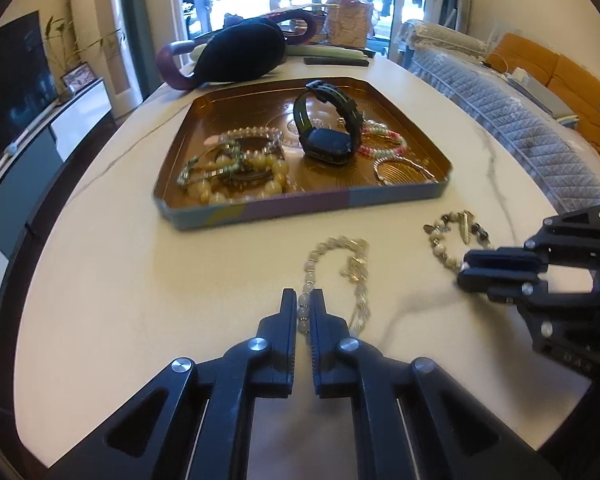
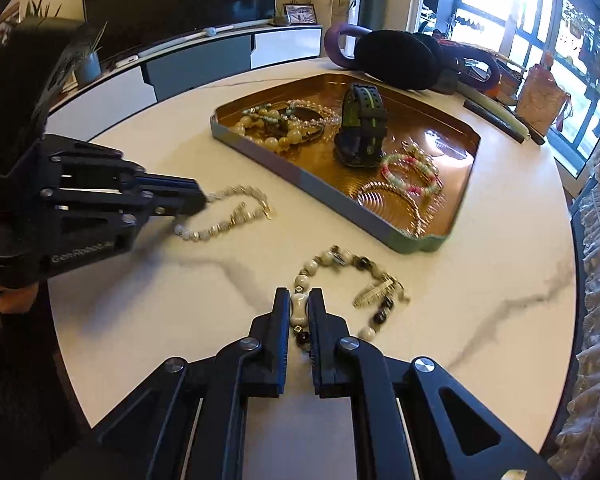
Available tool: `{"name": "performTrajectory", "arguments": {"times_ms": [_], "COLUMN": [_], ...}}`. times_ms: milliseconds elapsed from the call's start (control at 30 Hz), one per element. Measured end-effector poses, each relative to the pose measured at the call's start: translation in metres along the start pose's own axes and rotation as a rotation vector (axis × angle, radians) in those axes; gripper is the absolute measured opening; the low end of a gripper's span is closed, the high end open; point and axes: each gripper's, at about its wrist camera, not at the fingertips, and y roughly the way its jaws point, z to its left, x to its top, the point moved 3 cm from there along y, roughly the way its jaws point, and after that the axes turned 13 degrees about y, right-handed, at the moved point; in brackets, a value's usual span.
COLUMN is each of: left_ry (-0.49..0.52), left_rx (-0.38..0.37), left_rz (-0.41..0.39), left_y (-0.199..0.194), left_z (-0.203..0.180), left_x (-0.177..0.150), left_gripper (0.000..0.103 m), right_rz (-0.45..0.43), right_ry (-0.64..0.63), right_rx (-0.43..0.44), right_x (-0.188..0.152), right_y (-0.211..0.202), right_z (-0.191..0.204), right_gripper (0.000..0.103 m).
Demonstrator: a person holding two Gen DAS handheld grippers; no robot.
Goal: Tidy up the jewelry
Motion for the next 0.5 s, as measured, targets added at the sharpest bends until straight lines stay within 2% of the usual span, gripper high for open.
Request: {"name": "performTrajectory", "arguments": {"times_ms": [133, 233, 267, 300, 333, 367, 400, 467, 500], "left_ry": [0.001, 0.014, 0.012, -0.001, -0.018, -0.035, -0.060, -0.099, -0.110], "left_rx": [-0.010, -0.002, -0.001, 0.001, -0.005, -0.009, -0.014, -0.027, -0.027], "left_rz": [-0.012, -0.010, -0.009, -0.007, -0.006, -0.002, 0.004, 0.011, 0.015], "left_y": [-0.008, -0.009, -0.008, -0.007, -0.007, -0.006, -0.006, -0.007, -0.008], "left_z": [-0.010, -0.011, -0.010, -0.008, -0.005, -0.003, 0.000, 0.005, 0.007], "left_x": [-0.009, -0.007, -0.007, -0.006, -0.007, -0.007, -0.008, -0.009, -0.009], "left_gripper": [0.009, 0.014, 0.022, 0.036, 0.044, 0.060, 0.068, 0.068, 0.068], "right_rz": [0.004, -0.001, -0.002, -0.003, -0.008, -0.020, -0.039, -0.077, -0.106], "right_ry": [0.076, 0.110, 0.112, 0.113, 0.116, 0.125, 0.151, 0.195, 0.219], "right_rx": [0.006, 0.006, 0.005, -0.002, -0.008, -0.015, -0.016, 0.003, 0.004], "right_x": [-0.007, -0.010, -0.010, -0.010, -0.010, -0.010, -0.011, -0.010, -0.010], "right_y": [-0.006, -0.009, -0.009, -0.008, -0.008, -0.010, -0.015, -0.024, -0.030], "right_z": [-0.012, -0.014, -0.013, -0.012, -0.011, -0.012, -0.014, -0.018, -0.021], "right_gripper": [0.009, 0.016, 0.025, 0.040, 0.047, 0.059, 0.069, 0.074, 0.081]}}
